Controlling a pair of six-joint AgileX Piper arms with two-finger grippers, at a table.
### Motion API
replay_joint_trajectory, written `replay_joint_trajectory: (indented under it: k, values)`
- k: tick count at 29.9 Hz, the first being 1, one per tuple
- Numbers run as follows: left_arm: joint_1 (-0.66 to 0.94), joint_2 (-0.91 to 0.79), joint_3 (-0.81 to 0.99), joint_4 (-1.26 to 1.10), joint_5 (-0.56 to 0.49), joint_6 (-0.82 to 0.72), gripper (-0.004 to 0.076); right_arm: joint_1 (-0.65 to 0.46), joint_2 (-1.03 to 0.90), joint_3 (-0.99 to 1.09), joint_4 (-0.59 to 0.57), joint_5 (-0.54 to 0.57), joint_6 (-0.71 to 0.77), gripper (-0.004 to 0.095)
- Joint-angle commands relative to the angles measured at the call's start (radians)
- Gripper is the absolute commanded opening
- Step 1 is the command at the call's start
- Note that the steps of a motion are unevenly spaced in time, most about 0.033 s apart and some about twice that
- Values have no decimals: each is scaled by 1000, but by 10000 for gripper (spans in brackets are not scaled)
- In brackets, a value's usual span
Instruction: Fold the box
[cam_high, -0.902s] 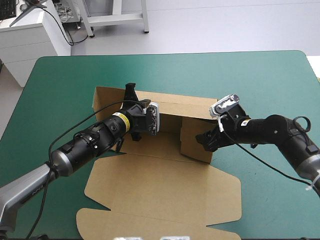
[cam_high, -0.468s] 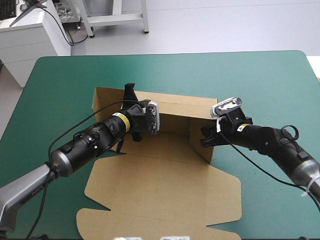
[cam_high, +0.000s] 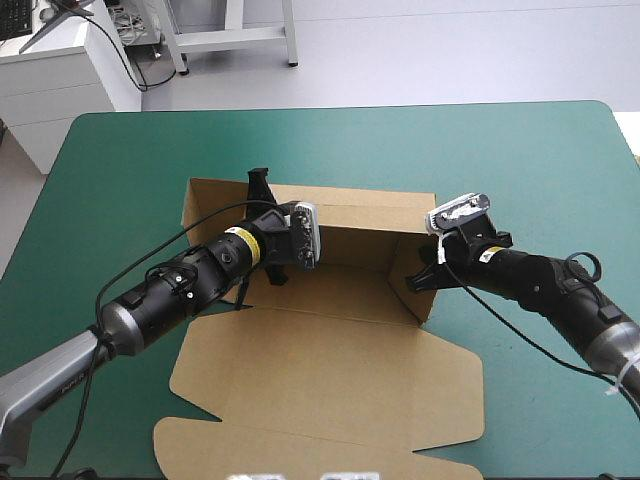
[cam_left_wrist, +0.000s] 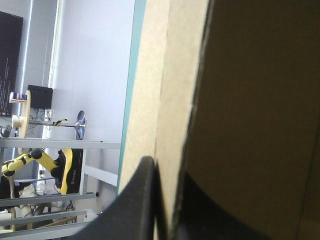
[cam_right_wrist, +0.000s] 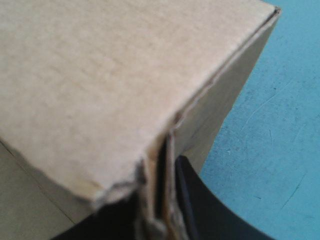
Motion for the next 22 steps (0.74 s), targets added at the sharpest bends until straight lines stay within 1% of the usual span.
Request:
replay_joint_trajectory:
  k: [1,2,3,5,7,9,11,12,14,17,19,20,21,22]
  values:
    - [-49,-18,-15,-61,-27,-27,92,10,-12,-21,30,11,-10,2]
    - [-59,-20,-22,-64,-25,-27,141,10,-12,-21,2,-4,9,6]
    - [-73,-22,-37,-76,-20,-34,214,10,-12,-21,-44,-28,49,5]
    - [-93,-25,-72,-122,-15,-73,359,10,-12,-23,-168,-70,152,5]
    - [-110,-29,-107,-144,-13,-129,498,10,-12,-25,-342,-101,295,5]
    - [-122,-29,-135,-144,-15,-158,560,10,-12,-31,-504,-99,459,5]
    - [-137,-29,-159,-146,-11,-158,564,10,-12,-41,-674,-92,616,5]
    - [-147,-29,-166,-146,-5,-156,564,10,-12,-46,-748,-92,670,5]
    - [-174,-29,-188,-146,42,-149,564,10,-12,-56,-869,-87,776,5]
    - [-220,-29,-214,-141,136,-149,564,6,-12,-67,-982,-85,879,3]
    - [-246,-31,-235,-141,181,-151,564,6,-12,-71,-1019,-80,921,3]
    - [-262,-33,-244,-141,204,-158,555,6,-12,-76,-1019,-76,921,0]
    - [-276,-38,-254,-141,228,-158,533,6,-12,-75,-1019,-76,923,-2]
    - [-291,-38,-263,-141,248,-158,491,6,-12,-75,-1016,-76,923,-5]
